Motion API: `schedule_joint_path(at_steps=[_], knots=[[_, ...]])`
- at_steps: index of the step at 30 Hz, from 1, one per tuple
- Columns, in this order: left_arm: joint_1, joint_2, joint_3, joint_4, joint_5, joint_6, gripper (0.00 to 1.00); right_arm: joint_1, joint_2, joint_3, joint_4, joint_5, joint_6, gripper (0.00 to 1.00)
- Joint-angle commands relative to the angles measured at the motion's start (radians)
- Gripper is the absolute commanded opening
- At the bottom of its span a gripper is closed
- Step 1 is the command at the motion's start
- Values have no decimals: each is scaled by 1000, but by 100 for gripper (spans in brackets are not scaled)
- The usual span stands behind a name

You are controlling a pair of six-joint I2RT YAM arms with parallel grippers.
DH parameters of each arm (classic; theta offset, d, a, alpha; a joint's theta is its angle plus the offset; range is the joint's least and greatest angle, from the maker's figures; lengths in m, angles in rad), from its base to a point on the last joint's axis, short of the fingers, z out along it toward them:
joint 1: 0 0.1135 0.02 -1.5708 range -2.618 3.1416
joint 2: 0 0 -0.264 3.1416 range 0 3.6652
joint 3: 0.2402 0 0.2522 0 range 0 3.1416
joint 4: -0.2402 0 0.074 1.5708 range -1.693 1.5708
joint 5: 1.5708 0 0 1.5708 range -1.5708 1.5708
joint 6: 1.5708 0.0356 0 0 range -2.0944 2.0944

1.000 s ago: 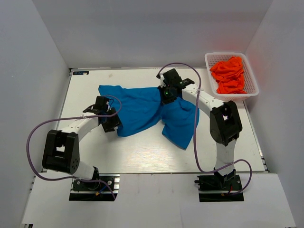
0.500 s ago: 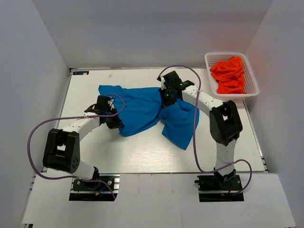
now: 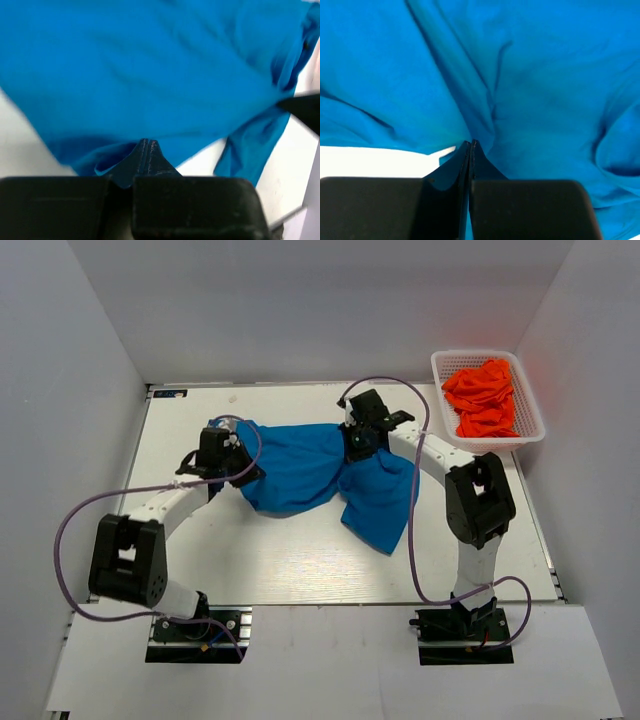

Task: Fold and stack the t-shirts
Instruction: Flatten out the tshirt

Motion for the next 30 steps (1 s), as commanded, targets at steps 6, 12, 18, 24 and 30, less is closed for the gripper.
schedule_joint_path(at_steps=[6,12,18,24,30], knots=[[-2,267,228,219,33,4,0,-65,-16,39,47,77,47,0],[-2,432,383,294,144,15,0,-96,9,53,67,104,-2,0],[-12,513,559,331,374,-15,0,-122,104,112,54,91,-5,0],[-46,269,451,132,221,27,0,-122,13,35,108,22,-36,0],[-55,-36,307,-170,62,42,0,-120,-224,-211,188,-105,-50,0]])
